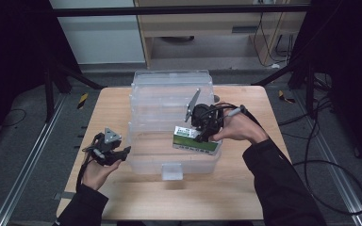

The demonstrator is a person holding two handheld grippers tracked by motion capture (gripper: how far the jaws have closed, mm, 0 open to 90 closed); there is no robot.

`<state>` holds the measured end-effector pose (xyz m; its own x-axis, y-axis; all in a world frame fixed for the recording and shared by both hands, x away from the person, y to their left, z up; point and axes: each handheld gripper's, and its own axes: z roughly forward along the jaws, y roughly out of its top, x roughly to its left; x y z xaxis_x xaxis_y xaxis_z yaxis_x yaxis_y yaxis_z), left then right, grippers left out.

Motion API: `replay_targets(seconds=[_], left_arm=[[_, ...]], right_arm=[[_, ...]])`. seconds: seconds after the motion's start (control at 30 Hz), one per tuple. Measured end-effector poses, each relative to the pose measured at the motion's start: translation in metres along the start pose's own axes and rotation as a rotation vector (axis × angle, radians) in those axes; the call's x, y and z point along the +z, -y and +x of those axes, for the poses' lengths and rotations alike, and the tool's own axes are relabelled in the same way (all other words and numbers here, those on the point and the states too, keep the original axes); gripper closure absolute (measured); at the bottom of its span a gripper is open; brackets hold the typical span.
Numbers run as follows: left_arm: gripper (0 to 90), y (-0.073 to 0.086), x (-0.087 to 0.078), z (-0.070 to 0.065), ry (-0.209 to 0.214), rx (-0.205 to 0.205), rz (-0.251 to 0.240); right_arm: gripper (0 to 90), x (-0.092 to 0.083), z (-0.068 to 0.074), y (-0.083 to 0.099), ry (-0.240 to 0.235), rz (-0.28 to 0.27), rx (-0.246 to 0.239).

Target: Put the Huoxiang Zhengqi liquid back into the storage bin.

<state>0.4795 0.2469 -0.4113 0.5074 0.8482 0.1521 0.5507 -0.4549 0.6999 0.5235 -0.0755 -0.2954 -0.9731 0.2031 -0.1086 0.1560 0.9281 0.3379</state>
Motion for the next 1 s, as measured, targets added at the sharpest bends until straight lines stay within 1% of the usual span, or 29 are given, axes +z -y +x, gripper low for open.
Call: replay_targets(seconds=[0.1,0.23,0.33,0.43,0.53,0.67,0.7,0.73,0.8,0.9,1.0], left_arm=[[52.7,0.000,0.000,0.000,0.000,0.000,0.000],[52.7,0.000,0.000,0.000,-0.001,0.001,0.001],[52.7,0.000,0.000,0.000,-0.001,0.002,0.001],[52.6,0.000,0.000,0.000,0.001,0.000,0.000],[52.6,0.000,0.000,0.000,-0.001,0.002,0.000],[52.6,0.000,0.001,0.000,0.001,0.002,0.001],[52.7,0.000,0.001,0.000,0.001,0.003,0.002],[52.7,0.000,0.001,0.000,0.001,0.002,0.002],[52.7,0.000,0.001,-0.001,0.000,0.004,0.002],[52.7,0.000,0.001,0.000,0.000,0.004,0.002],[52.7,0.000,0.001,-0.001,0.000,0.004,0.000]], right_arm=[[64.3,0.002,-0.001,0.000,-0.025,0.014,-0.007],[64.1,0.005,-0.002,-0.001,-0.046,0.020,-0.031],[64.2,0.008,-0.003,0.000,-0.058,0.031,-0.035],[64.2,0.010,-0.006,0.000,-0.059,0.039,-0.045],[64.2,0.012,-0.006,0.000,-0.061,0.043,-0.045],[64.1,0.016,-0.006,0.000,-0.075,0.041,-0.069],[64.1,0.017,-0.006,-0.001,-0.079,0.048,-0.067],[64.1,0.017,-0.006,-0.001,-0.082,0.052,-0.080],[64.1,0.019,-0.005,0.000,-0.082,0.062,-0.089],[64.0,0.022,-0.004,0.000,-0.070,0.077,-0.105],[64.0,0.024,-0.004,0.001,-0.076,0.082,-0.115]])
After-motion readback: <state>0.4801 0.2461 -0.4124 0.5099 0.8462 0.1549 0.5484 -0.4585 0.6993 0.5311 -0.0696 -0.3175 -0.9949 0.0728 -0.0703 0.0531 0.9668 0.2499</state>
